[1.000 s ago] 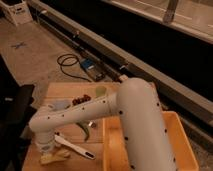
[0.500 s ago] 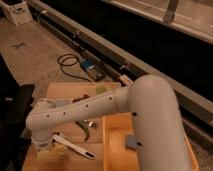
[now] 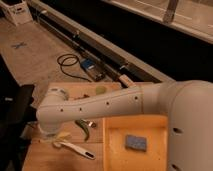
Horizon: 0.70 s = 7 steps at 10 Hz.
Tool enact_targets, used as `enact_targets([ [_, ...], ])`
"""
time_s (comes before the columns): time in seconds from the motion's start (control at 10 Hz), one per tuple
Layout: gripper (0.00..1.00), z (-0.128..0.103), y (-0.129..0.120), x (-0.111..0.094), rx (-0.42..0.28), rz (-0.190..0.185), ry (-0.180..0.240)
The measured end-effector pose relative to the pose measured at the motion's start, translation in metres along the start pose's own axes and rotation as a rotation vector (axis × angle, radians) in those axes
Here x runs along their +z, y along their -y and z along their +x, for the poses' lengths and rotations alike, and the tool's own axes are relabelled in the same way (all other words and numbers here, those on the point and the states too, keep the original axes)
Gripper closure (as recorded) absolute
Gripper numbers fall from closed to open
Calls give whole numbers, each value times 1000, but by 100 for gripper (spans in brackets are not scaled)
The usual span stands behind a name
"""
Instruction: Place banana in plastic cup
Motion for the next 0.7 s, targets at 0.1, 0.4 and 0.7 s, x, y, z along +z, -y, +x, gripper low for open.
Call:
enact_targets([
  [0.1,100,14,11,-14,8,42,8],
  [0.4,100,57,51,-54,44,142,53],
  [0.7,100,99,96,-85,88,215,97],
])
